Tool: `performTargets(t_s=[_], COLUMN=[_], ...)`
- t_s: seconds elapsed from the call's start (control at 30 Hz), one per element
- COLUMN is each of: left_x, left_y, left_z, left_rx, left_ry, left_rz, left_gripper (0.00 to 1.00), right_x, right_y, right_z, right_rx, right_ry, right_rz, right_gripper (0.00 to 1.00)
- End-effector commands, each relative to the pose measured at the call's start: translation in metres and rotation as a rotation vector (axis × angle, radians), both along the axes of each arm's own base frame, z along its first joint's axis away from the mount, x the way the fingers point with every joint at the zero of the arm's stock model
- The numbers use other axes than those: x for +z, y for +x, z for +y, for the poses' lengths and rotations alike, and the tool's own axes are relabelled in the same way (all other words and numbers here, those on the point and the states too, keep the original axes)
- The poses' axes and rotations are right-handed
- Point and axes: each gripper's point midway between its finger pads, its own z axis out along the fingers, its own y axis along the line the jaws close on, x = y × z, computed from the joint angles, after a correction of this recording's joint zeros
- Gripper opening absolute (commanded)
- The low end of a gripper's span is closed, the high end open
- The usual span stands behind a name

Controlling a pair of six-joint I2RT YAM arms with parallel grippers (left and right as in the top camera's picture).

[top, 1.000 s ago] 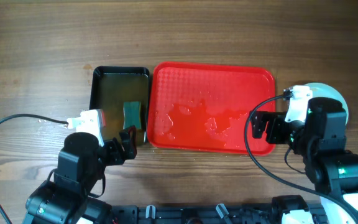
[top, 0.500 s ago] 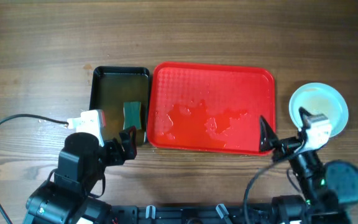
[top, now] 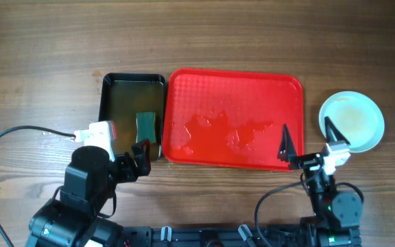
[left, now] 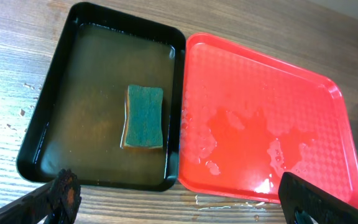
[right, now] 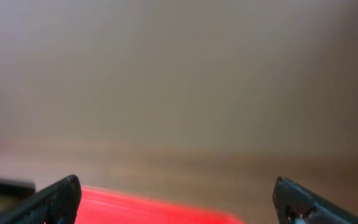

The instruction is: Clean dirty plates on tray and stack at the side

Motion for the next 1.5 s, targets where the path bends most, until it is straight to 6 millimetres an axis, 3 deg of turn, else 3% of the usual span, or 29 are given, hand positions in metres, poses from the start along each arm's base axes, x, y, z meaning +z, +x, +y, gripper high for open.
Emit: performTargets(t_s=[0.0, 0.83, 1.0, 1.1, 1.3, 1.47], left_x=[0.0, 0.0, -0.011, -0.016, -0.034, -0.024], left_y=[0.0, 0.0, -0.006, 0.002, 0.016, 0.03], left_z=[0.001, 0.001, 0.012, 0.024, 0.026, 0.037], left_rx=[0.013, 0.014, 0.051, 0.115, 0.07, 0.121], left_ry=[-0.003, -0.003, 0.01, -0.017, -0.065, -0.094], left_rz=[-0.005, -0.005, 0.035, -0.04, -0.301, -0.561], left_gripper=[1.0, 1.0, 1.0, 1.0, 1.0, 1.0], right_x=[-0.03, -0.03, -0.03, -0.03, -0.031, -0.031], right_y=[0.002, 0.002, 0.002, 0.002, 0.002, 0.002], right_z=[-0.001, -0.001, -0.001, -0.001, -0.001, -0.001], right_rx=[-0.014, -0.009, -0.009, -0.009, -0.009, -0.009], right_ry=[-0.019, -0.021, -0.021, -0.021, -0.021, -0.021], right_rz=[0.116, 0.116, 0.116, 0.117, 0.118, 0.118], right_gripper=[0.99, 1.0, 1.0, 1.0, 1.0, 0.99])
